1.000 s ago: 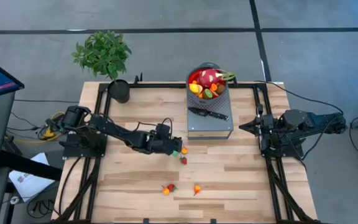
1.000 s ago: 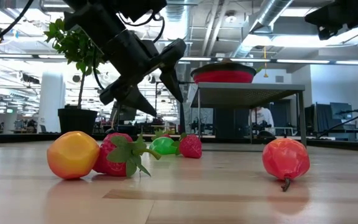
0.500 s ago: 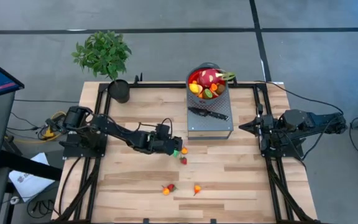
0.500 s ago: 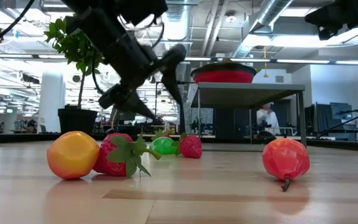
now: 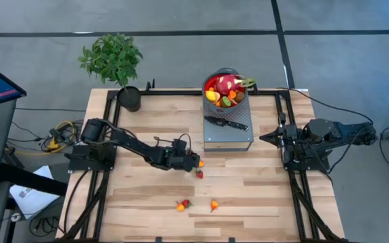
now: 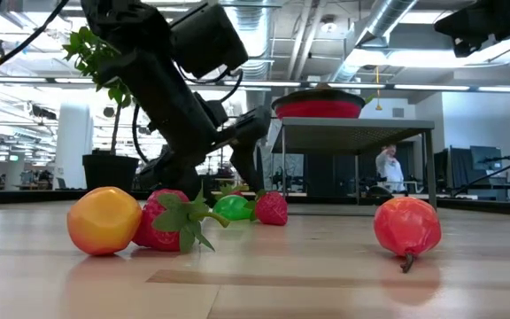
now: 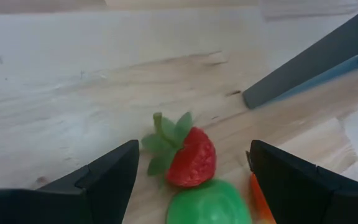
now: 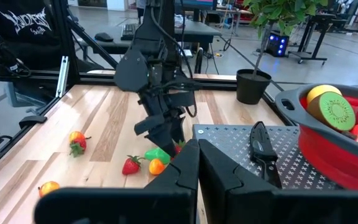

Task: Pick & Place Fruit
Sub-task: Put the strawberry into the red colander on the shelf

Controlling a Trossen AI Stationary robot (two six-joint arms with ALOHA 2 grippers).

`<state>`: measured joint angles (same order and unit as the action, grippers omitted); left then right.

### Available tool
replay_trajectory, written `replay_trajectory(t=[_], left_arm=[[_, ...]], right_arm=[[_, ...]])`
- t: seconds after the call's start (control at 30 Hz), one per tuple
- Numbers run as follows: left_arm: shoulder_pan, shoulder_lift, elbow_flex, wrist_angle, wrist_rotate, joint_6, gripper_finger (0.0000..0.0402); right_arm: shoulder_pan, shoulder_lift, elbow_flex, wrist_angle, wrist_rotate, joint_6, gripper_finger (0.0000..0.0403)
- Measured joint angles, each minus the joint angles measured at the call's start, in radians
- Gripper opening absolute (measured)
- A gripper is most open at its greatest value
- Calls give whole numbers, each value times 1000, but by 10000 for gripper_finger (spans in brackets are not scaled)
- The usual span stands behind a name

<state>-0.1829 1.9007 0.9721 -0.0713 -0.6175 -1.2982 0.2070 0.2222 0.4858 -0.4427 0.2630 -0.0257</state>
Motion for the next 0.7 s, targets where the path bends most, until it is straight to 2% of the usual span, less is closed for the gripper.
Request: replay_trajectory(t=[0.2, 0.7], left_arm=[[-3, 40, 4, 14, -13, -14, 300], [-1, 29, 2, 14, -10, -18, 288]], right_arm=[[0, 0, 0, 0, 0, 0, 1], [0, 0, 0, 1, 0, 0, 1]])
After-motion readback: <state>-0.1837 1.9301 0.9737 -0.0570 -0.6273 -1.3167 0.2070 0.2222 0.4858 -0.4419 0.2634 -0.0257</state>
